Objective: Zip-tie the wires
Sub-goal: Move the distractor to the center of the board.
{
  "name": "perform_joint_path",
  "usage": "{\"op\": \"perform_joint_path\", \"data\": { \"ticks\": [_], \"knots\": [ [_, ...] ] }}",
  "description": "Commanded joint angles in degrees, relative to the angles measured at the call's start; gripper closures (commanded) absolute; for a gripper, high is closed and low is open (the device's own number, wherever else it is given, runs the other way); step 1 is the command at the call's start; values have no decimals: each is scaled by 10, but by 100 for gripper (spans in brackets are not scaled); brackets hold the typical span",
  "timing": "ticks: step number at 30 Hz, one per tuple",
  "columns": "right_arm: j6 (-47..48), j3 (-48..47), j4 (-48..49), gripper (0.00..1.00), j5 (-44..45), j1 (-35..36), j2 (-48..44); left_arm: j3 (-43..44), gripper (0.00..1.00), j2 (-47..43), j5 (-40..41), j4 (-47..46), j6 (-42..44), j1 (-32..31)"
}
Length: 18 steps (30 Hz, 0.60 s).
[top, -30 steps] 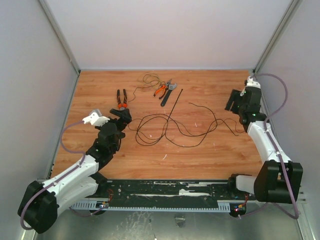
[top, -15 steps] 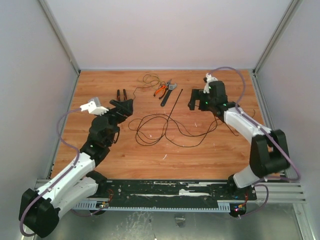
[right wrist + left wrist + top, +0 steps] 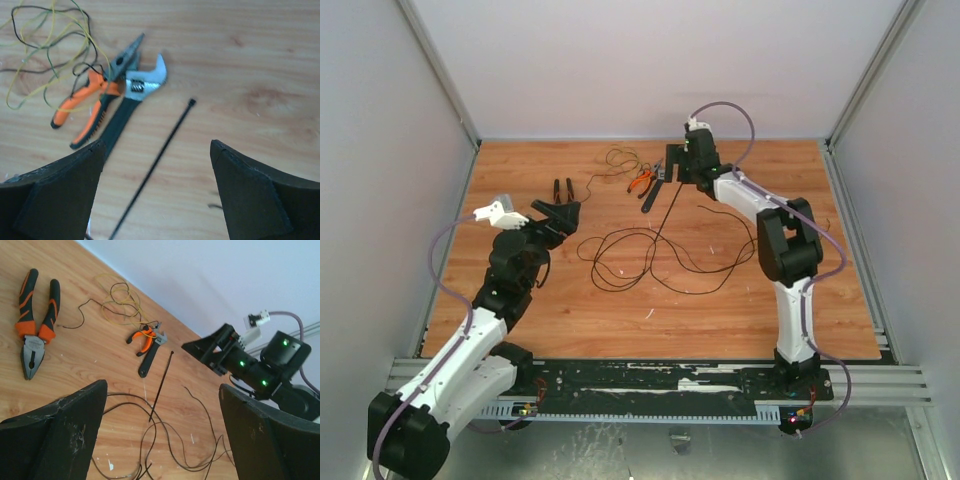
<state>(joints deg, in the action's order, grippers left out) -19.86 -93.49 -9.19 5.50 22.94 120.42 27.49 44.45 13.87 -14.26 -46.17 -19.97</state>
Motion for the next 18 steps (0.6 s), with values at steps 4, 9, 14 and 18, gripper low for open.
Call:
{"op": "perform_joint_path", "data": {
  "ticks": [4, 9, 14, 18],
  "knots": [
    [-3, -201, -28, 14, 1, 32, 126, -10, 2, 18, -48, -15, -13, 13],
    [-19, -296, -40, 15, -15, 43, 200, -18, 2, 27, -53, -28, -17, 16],
    [-43, -324, -30, 18, -34, 50, 232, -19, 2, 37, -54, -32, -15, 18],
    [-45, -327, -18, 25, -47, 55, 241, -21, 2, 47, -55, -41, -16, 19]
  ]
}}
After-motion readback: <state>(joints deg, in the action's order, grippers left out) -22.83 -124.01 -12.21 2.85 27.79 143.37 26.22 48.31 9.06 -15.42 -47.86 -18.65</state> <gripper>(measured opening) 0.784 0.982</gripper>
